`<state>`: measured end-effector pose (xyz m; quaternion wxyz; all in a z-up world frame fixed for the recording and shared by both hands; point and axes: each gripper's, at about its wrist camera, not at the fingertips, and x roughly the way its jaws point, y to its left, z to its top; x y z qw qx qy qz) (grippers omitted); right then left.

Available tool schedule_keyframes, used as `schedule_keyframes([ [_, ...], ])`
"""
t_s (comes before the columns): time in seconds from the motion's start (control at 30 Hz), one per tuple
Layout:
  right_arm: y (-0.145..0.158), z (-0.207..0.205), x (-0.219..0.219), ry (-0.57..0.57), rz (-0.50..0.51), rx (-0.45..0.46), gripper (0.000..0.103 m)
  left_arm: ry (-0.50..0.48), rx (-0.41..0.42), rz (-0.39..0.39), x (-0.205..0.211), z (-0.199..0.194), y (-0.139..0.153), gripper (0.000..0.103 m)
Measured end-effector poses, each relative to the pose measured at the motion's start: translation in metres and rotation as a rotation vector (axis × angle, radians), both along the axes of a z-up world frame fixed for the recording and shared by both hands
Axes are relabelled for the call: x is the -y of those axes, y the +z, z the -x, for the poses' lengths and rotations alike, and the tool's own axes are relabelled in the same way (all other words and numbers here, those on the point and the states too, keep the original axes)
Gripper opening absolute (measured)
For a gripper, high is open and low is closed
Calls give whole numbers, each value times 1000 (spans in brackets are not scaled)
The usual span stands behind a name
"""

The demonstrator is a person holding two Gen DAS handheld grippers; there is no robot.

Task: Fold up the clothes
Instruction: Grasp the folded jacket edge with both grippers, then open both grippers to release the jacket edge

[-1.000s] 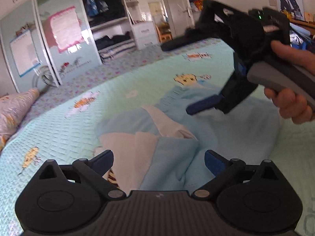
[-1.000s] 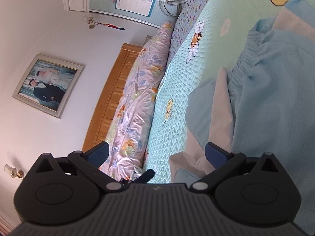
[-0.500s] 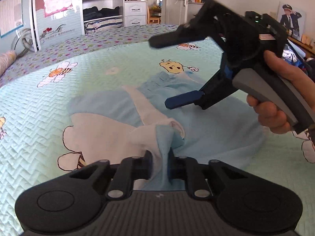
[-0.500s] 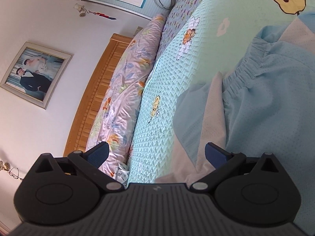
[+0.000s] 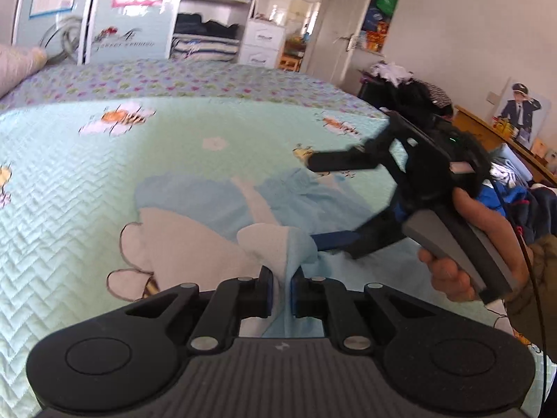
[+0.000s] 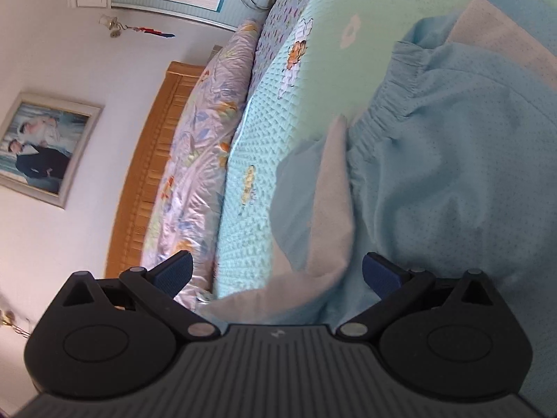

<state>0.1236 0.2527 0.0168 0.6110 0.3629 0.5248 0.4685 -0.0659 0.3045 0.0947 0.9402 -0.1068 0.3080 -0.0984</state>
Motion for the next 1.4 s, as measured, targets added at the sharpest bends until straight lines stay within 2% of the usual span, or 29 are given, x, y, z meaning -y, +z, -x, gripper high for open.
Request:
schedule_keyframes([
  [0.1,8,-1,-10,22,6,-36,103,28,24,77,-11,-5,3,10],
  [0.2,15,1,-19,56,90,-50,103,60,26,118,-24,-10,2,10],
  [0.33,10,8,-28,89,172,-125,103,55,25,98,-28,-14,2,8],
  [0.47,5,11,-36,75,188,-186,103,40,49,53,-20,-10,4,4],
  [0.7,0,-5,-52,60,127,-255,103,-4,133,76,-12,9,5,4],
  [0.8,1,-14,-54,54,98,-243,103,-12,150,96,-14,14,4,4],
  [0.93,-2,-25,-64,61,123,-217,103,-31,164,75,-7,19,2,4],
  [1.07,3,-27,-78,117,150,-126,102,-56,173,34,5,24,1,4],
  [1.13,6,-26,-79,115,151,-87,81,-71,173,8,14,26,2,5],
  [1.17,5,-26,-80,119,158,-77,58,-78,173,-6,19,27,3,5],
  [1.2,6,-26,-81,124,169,-59,41,-83,172,-17,22,28,3,5],
  [1.23,8,-25,-83,131,184,-32,32,-87,171,-22,24,27,4,5],
  [1.27,9,-24,-84,139,191,-7,16,-87,169,-23,26,27,5,5],
  [1.3,9,-24,-84,146,187,10,9,-85,168,-23,28,27,7,5],
  [1.4,19,-24,-82,151,151,88,7,-88,172,-20,35,24,14,5],
])
